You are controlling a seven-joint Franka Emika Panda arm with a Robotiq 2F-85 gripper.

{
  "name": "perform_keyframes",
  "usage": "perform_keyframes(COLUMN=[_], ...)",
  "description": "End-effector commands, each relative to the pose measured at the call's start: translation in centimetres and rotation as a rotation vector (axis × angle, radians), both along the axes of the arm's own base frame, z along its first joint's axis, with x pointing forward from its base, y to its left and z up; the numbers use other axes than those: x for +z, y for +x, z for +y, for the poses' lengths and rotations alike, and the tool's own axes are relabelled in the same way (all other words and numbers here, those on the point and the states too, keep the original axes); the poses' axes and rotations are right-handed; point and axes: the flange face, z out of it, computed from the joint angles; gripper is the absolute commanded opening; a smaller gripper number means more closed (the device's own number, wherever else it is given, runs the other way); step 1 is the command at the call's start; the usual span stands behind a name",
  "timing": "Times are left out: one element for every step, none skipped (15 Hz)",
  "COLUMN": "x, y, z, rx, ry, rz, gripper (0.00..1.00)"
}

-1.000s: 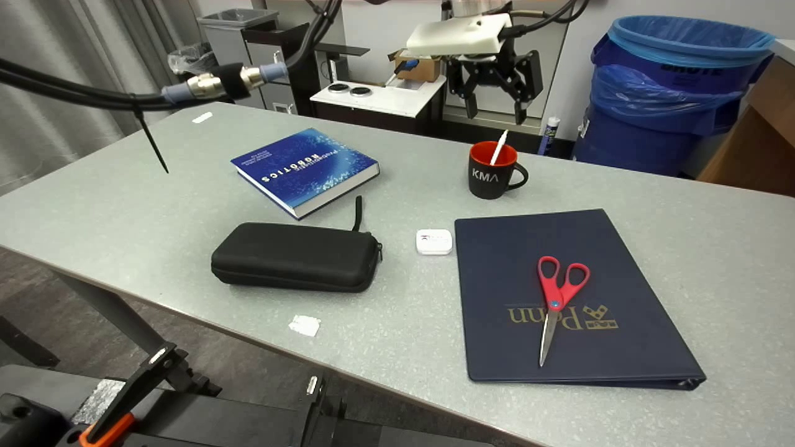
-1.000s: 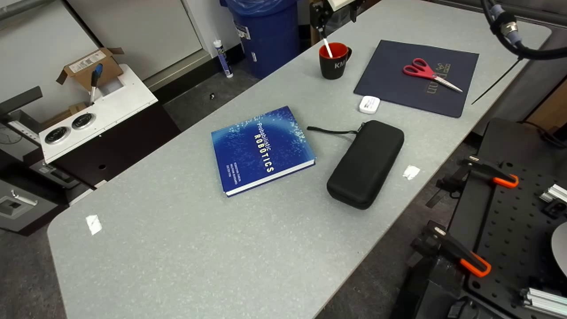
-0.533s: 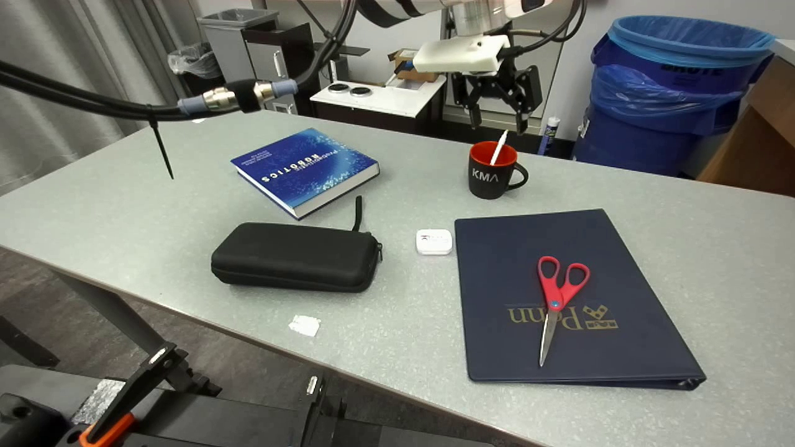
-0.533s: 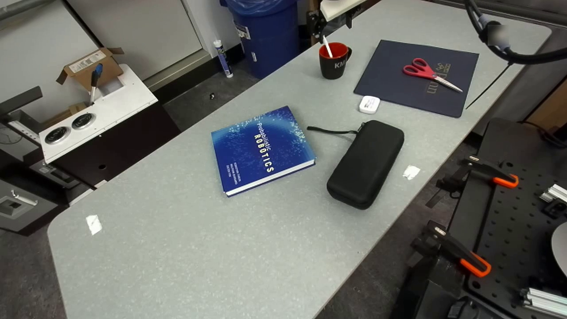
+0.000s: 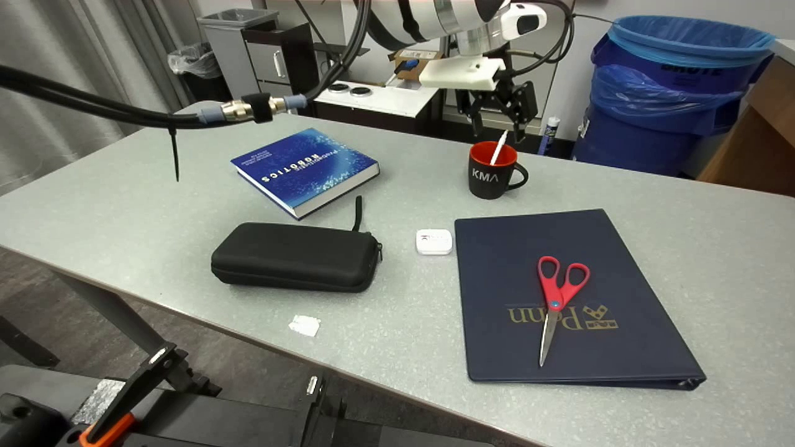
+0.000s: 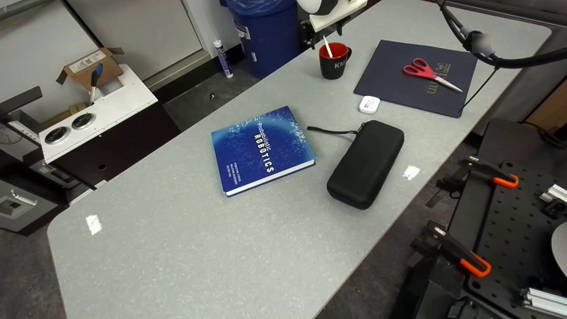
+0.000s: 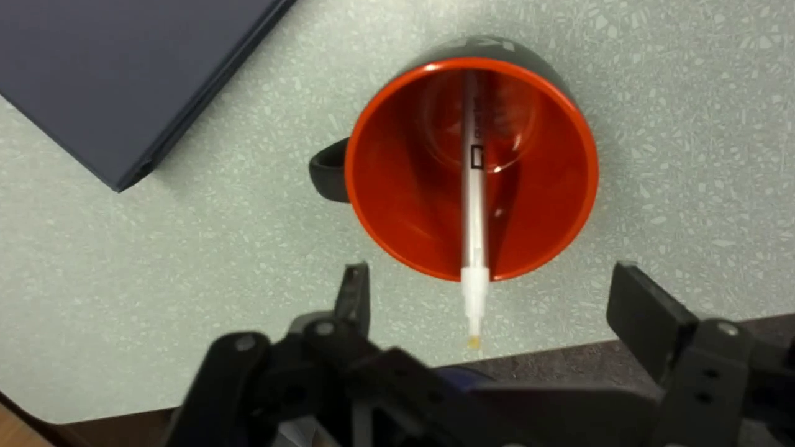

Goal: Take the marker out of the cup and put it on the table

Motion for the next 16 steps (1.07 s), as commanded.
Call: perform_keyframes(x=[-0.9,-1.1,-1.3,-1.4,-1.3,-1.3,-1.1,-0.9,-0.7,-0.6,-0.6,-0.5,-0.4,-0.2,0.4,0.7], y=[1.7,1.9,2.0,2.1,2.1,2.1,2.1,2.1,2.1,2.0,1.9,1.9,1.7,1.6,1.3,1.0], z=[-0.7,-0.8,-0.9,-1.0,-1.1,-1.2,-1.4,-1.6,-1.8,-1.9,-2.1,-2.2,-2.3,-2.3,-2.4,-2.3], rx=[-0.030,-0.033,-0.033,-0.037,-0.042,-0.044,-0.045,-0.048,-0.051,-0.055,-0.057,-0.061,-0.065,-0.065,-0.067,-0.064], ry=[0.006,0.007,0.010,0.013,0.011,0.011,0.008,0.005,0.003,0.002,0.001,0.001,0.002,0.003,0.001,0.002], rz=[-0.014,-0.014,-0.016,-0.021,-0.028,-0.031,-0.035,-0.039,-0.041,-0.042,-0.043,-0.041,-0.039,-0.041,-0.048,-0.053], gripper=[1.00,0.88,0.74,0.68,0.58,0.50,0.43,0.35,0.28,0.19,0.12,0.03,0.00,0.00,0.02,0.03])
